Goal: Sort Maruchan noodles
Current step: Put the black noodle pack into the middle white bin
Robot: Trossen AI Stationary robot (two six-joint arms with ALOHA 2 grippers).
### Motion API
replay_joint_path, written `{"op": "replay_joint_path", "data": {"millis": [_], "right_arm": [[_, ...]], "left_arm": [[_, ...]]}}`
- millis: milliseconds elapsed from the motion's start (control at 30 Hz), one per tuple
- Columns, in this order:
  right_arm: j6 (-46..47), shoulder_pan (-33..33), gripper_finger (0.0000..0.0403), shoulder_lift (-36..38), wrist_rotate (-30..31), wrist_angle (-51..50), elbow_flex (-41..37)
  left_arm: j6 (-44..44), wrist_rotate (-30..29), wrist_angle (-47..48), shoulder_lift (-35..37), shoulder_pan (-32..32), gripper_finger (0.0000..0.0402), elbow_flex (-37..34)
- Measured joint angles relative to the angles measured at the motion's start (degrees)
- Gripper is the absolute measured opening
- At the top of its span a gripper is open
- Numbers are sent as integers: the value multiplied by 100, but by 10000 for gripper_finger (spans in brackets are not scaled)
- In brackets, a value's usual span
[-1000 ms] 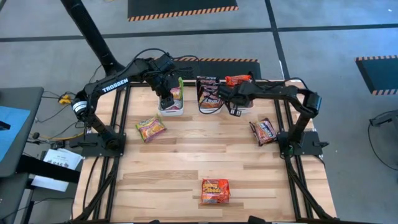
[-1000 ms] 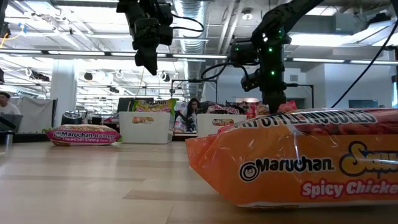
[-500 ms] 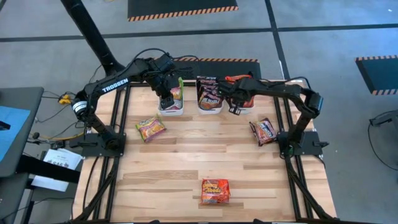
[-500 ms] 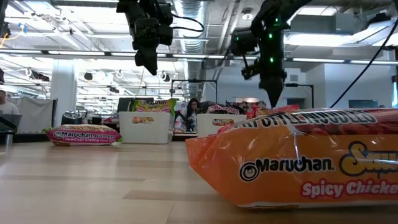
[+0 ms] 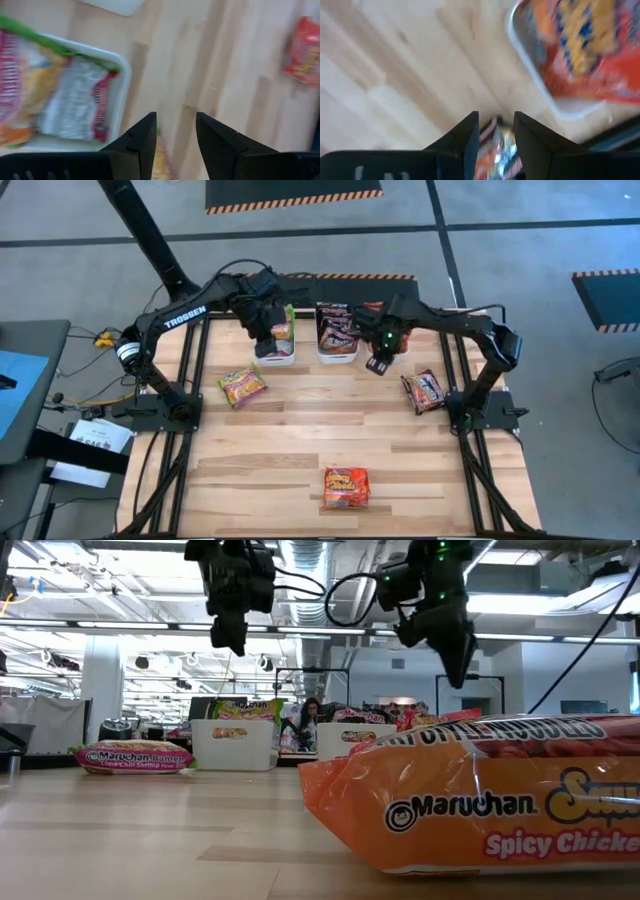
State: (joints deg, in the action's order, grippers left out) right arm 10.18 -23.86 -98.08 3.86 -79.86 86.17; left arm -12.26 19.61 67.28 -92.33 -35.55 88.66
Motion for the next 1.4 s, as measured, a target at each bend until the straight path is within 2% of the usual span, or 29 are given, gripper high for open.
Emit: {"op": "replay_joint_path", "data": {"millis": [100,200,367,533,833,1067,1400], "right_arm": [[124,191,149,0,-38,-442,-4],[424,417,150,65,-45,-523,-117],[1033,755,146,781,-335,-73,-974],[2092,983,143,1690,-532,366,-1942],[3567,1341,146,2848,-438,634,-3056],[3955,1205,154,3121,-337,806,-3828],[3984,708,205,3134,-364,1587,-4754]], "left_arm": [[-6,469,139,0,0,122,0],[-8,699,300,0,10,122,0],[41,717,313,62,116,122,-334],[316,691,241,141,350,122,-822],[618,661,-109,151,878,122,-1236],[705,660,-389,151,1162,122,-1237],[700,614,-384,151,1196,122,-1237]]}}
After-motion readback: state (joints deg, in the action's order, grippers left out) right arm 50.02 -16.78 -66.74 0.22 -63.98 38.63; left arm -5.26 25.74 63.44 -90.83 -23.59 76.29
